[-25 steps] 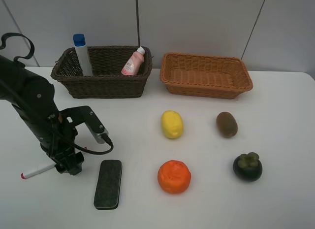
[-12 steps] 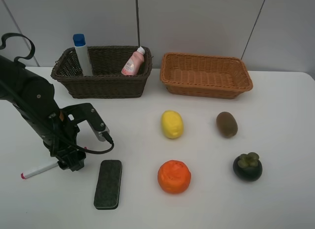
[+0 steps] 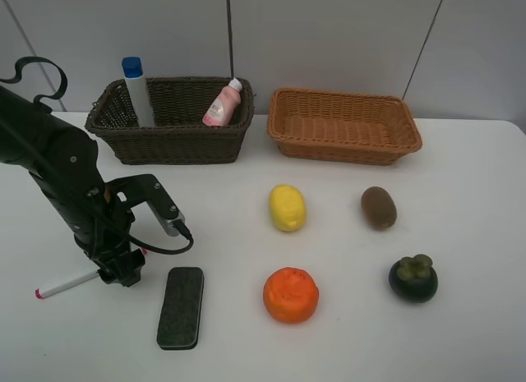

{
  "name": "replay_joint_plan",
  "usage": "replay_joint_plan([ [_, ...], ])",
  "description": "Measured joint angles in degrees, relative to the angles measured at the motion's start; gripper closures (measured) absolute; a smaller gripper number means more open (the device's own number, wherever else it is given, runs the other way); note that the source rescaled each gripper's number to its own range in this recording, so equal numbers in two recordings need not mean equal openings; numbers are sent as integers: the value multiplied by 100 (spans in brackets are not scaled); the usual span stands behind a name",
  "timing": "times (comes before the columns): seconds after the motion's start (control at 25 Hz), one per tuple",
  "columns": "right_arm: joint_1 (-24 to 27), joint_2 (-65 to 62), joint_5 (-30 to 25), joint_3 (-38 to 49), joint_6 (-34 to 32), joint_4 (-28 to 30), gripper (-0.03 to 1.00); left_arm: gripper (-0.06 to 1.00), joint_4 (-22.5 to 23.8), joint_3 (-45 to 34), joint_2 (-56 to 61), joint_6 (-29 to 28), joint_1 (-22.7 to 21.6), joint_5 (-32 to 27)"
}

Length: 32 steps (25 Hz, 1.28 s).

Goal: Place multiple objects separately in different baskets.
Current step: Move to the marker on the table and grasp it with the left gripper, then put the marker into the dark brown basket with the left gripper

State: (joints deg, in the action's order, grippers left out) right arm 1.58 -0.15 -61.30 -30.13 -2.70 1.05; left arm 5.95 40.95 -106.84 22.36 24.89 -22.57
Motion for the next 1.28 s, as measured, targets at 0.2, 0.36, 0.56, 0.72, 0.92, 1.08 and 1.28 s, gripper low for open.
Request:
replay_joint_plan([
  [0.2,0,0,0,0,0,0,-1,30,-144,0,-12,-225,9,-146],
  [0.36,0,0,0,0,0,0,-1,90,-149,0,-27,-229,26,-270],
  [0.56,0,0,0,0,0,0,-1,94,-132,364,-122,-405,26,-828],
  [0.72,0,0,0,0,0,0,-1,94,-386,1219,-215,-505,26,-1821],
  [0.92,0,0,0,0,0,0,-1,94,-695,2622,120,-500,26,-2566],
  [1.08,0,0,0,0,0,0,-1,94,-725,3923,292,-526,26,-2537],
  [1.28,0,0,0,0,0,0,-1,94,-595,4956,171,-723,-109,-1009],
])
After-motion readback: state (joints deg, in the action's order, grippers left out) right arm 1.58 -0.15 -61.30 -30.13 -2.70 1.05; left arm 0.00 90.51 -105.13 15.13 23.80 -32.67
